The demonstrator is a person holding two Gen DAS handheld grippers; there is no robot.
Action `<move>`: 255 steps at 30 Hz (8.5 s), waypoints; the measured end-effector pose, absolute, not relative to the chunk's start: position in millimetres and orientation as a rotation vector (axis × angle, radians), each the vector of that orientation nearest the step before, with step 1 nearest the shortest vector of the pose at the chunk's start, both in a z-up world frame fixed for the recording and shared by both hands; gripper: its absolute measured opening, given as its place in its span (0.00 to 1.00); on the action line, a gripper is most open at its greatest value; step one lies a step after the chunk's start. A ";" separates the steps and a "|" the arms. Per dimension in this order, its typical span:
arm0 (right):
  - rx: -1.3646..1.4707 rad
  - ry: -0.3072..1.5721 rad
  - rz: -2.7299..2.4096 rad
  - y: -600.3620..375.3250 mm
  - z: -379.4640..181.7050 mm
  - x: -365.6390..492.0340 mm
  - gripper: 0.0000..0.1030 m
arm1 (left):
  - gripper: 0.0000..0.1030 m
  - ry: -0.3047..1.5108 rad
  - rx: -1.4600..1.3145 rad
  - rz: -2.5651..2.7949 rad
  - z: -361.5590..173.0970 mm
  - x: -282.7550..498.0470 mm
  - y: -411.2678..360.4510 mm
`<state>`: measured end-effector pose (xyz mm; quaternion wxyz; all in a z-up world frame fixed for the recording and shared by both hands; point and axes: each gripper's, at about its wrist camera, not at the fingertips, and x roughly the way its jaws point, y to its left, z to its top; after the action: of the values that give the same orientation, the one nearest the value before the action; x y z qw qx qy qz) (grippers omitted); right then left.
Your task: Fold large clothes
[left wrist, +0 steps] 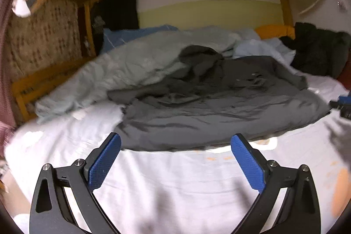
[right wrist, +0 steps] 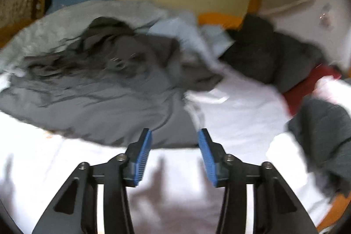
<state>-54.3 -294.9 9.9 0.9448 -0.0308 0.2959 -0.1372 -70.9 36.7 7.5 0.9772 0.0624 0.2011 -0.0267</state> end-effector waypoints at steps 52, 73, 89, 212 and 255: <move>-0.824 0.559 0.004 -167.1 -52.9 -82.2 0.06 | 0.26 0.694 0.607 -0.125 -26.3 -30.5 10.9; -0.501 0.617 -0.141 -228.4 -23.1 -113.1 0.39 | 0.71 0.705 0.542 0.060 -28.1 -38.2 60.2; -0.277 0.619 -0.054 -276.6 36.0 6.0 0.40 | 0.71 0.798 0.376 0.166 6.2 100.6 97.0; -0.059 0.503 -0.496 -404.0 36.9 -86.7 1.00 | 1.00 0.346 0.111 -0.403 61.5 -39.7 -87.0; 0.463 0.487 -0.349 -534.6 24.8 -30.9 0.00 | 1.00 0.558 0.140 -0.201 -22.9 44.4 -106.1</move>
<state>-30.9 -534.6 24.8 0.9292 0.2260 0.2376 -0.1706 44.4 -106.1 -22.9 0.9540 0.0688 0.2746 -0.0990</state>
